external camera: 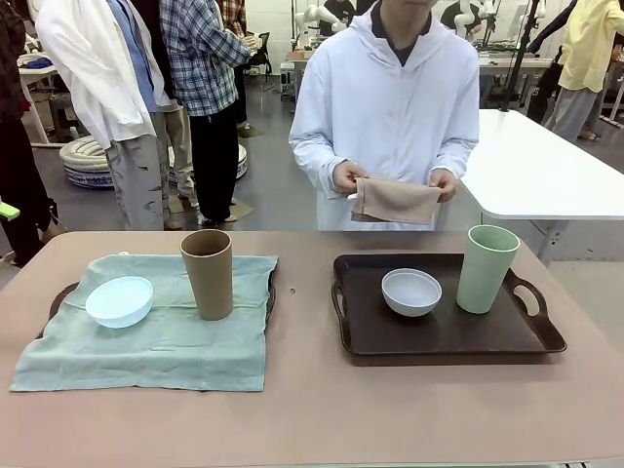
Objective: Set up a tray with a mat and arrange the tableware.
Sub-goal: Pick up the Picnic Bowl and Reusable plastic cup from the Handle tray in front of the human's position and hold them in the air.
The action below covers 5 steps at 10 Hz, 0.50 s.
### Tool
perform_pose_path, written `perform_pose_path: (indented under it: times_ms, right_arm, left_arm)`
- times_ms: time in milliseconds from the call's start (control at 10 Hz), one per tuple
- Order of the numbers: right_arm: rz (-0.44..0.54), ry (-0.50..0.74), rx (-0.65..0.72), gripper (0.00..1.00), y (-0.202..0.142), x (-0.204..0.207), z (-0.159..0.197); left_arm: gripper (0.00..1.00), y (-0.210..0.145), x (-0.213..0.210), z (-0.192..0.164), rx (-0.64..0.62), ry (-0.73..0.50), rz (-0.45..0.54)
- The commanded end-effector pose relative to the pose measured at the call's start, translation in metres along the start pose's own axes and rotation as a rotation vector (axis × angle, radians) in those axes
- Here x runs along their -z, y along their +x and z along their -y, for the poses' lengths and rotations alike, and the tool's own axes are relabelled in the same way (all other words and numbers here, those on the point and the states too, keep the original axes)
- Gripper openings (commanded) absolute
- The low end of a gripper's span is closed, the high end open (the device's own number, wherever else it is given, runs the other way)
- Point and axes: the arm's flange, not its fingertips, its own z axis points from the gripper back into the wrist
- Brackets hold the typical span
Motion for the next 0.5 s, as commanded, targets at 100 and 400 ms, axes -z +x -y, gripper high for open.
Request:
perform_pose_path:
  times_ms: [100, 400]
  right_arm:
    - [-0.086, 0.065, 0.022, 1.0, 0.009, -0.008, 0.02]
    - [-0.095, 0.058, 0.04, 1.0, 0.007, 0.0, 0.023]
  left_arm:
    - [0.95, 0.006, 0.002, 0.014, -0.054, 0.023, 0.108]
    - [0.95, 0.008, -0.006, 0.009, -0.042, 0.021, 0.086]
